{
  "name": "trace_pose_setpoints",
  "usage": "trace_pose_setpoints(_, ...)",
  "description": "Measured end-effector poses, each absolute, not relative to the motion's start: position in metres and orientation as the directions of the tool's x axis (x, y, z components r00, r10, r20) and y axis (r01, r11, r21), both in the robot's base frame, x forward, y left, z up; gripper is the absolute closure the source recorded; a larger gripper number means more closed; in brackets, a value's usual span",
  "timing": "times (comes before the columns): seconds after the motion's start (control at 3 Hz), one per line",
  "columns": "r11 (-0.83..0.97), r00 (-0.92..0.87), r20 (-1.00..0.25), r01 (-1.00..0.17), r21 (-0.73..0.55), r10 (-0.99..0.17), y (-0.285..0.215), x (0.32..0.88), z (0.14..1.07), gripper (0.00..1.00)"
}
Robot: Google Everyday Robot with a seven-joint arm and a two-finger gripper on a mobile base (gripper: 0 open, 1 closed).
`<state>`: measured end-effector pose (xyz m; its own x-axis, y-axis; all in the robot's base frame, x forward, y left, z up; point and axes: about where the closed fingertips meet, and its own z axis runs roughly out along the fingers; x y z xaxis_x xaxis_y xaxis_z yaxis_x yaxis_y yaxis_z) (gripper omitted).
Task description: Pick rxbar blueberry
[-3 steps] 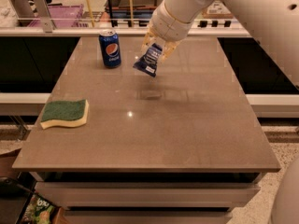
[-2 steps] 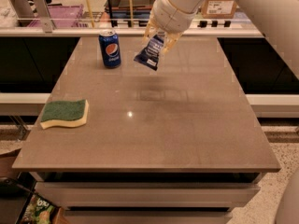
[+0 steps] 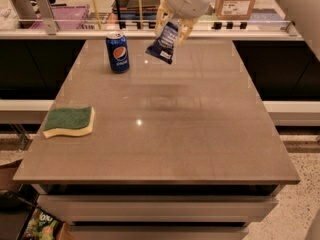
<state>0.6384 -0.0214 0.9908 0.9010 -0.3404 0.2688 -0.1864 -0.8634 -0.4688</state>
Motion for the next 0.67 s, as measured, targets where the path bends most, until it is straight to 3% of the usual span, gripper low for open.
trace_pose_setpoints(0.67,-0.863,0.888,0.305,-0.171,-0.476,-0.345,-0.0223,0.6325,1.0156,1.0)
